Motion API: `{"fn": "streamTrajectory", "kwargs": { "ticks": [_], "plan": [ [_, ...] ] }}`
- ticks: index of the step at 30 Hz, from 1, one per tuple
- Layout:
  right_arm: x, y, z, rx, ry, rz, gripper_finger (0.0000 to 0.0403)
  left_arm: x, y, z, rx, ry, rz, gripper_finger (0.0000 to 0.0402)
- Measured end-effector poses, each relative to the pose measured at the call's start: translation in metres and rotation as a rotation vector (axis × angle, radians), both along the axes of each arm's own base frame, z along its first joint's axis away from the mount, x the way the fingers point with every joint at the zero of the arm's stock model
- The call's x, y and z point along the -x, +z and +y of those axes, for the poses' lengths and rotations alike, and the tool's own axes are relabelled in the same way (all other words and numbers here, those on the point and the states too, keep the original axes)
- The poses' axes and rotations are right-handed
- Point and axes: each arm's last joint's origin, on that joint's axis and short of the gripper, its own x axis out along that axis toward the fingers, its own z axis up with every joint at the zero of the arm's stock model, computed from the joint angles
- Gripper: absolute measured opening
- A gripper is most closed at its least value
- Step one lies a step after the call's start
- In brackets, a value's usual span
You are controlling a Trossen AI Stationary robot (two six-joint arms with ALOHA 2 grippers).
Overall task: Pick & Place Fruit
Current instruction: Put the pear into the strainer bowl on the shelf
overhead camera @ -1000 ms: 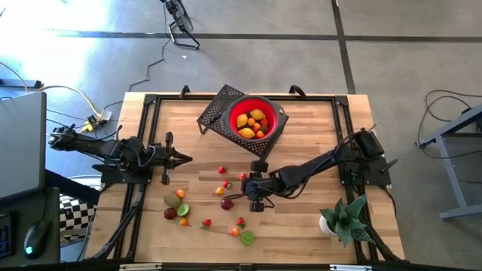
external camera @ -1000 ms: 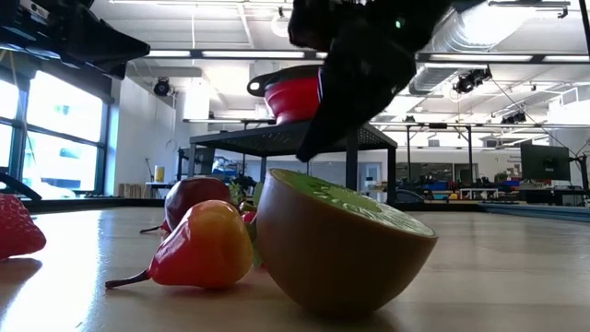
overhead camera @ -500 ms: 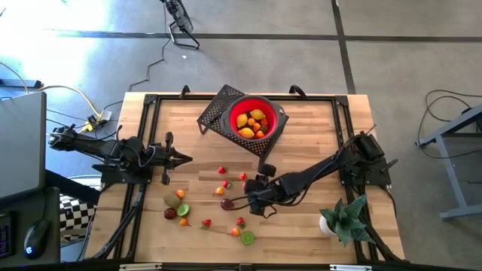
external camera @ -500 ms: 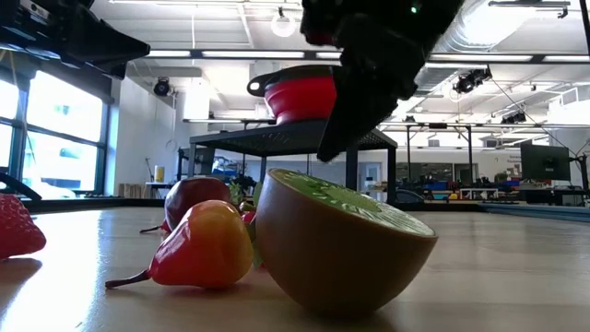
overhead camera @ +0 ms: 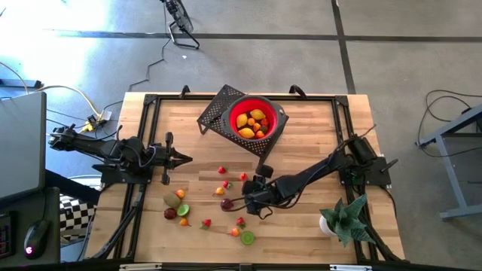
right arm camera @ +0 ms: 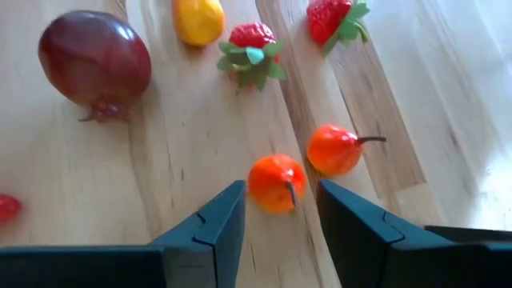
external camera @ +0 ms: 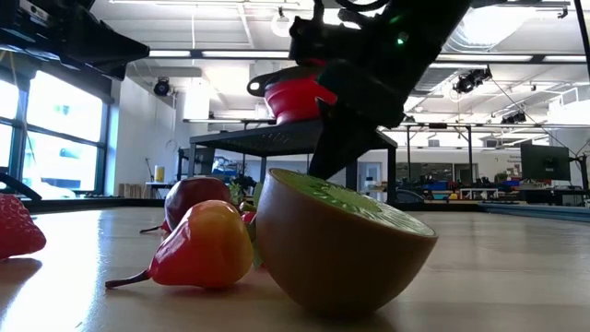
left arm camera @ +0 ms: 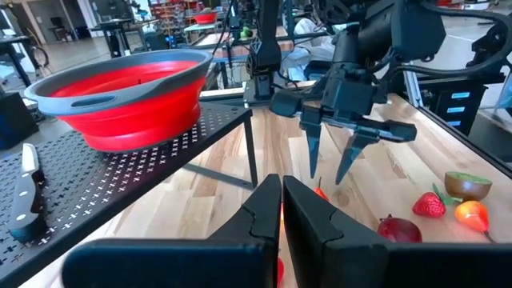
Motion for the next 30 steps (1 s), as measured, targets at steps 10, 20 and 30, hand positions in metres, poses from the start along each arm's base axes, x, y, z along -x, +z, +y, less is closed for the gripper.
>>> {"fn": "streamTrajectory", "kwargs": {
  "ticks": [10, 20, 30],
  "plan": [
    [-0.0004, -0.0054, -0.0002, 0.003, -0.003, 0.018, 0.0143, 0.0000, 0.0000, 0.0000, 0.000, 0.000, 0.000, 0.0012],
    [-0.0014, -0.0054, 0.0001, 0.000, -0.003, 0.008, 0.0082, 0.0000, 0.0000, 0.0000, 0.000, 0.000, 0.000, 0.0012],
    [-0.0028, -0.0047, 0.0007, -0.008, -0.004, -0.009, 0.0031, 0.0000, 0.0000, 0.0000, 0.000, 0.000, 0.000, 0.0012]
  ]
}}
